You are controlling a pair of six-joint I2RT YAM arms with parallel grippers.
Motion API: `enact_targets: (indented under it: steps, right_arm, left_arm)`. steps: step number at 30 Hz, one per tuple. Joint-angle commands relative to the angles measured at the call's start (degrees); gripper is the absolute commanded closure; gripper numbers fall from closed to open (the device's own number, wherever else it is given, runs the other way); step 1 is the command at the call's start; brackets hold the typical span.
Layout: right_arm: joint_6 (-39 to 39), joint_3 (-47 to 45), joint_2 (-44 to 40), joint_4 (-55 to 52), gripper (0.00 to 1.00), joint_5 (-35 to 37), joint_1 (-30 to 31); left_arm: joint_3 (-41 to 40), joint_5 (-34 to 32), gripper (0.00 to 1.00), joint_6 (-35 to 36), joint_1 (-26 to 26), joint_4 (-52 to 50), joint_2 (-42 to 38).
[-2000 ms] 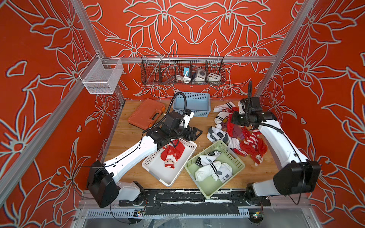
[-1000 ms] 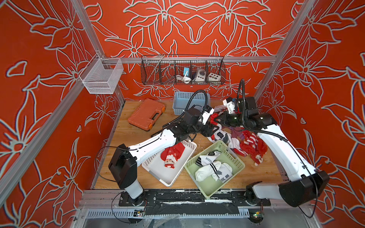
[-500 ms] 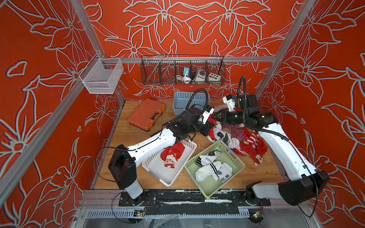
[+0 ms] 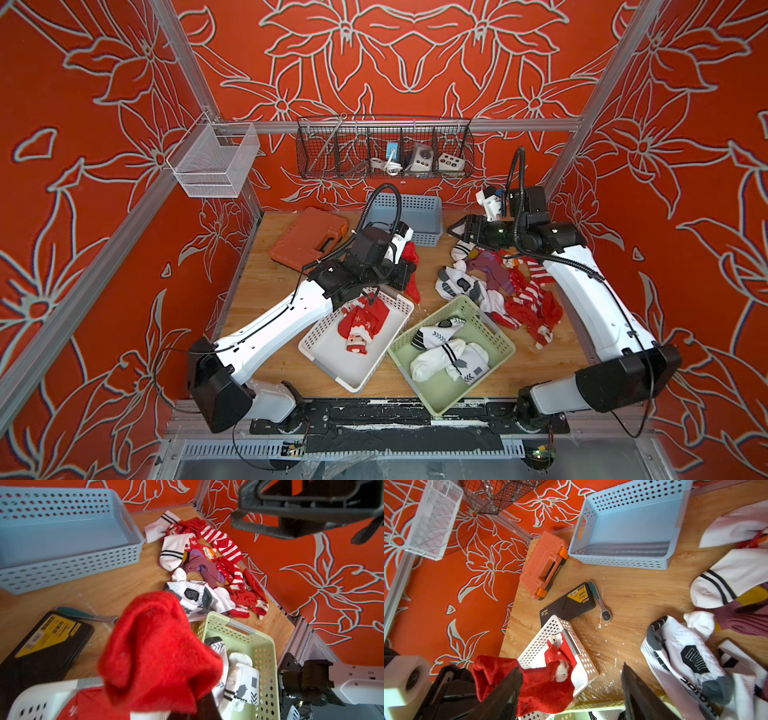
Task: Sort the socks into the basket by color
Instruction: Place the sock in the bin.
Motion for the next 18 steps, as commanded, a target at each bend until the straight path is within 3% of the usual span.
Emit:
enact_targets:
  steps: [1,6,11,18]
  right_arm:
    - [-1.55,2.54,1.79,-1.51,0.2,2.67,-2.01]
    - [-1.93,3.54,4.07,-2.35,0.16,4.61,-4.62]
    - [-2.44,3.23,6.33,-3.05,0.03,8.16,-6.52]
    - [-2.69,1.17,8.94,-2.75,0.02,11.84,-9.95]
  left_arm:
    - [-1.12,-0.84,1.0,-2.84,3.11,-8.17,-4.55]
    - [-2.74,-0.69,1.0,-4.49,7.69,-16.49,-9.56]
    - [-5.12,0.29,1.0,-7.08,10.68,-22.72,-13.0]
    - [-9.62,1.25,1.0,-10.34,11.54,-27.05,-15.26]
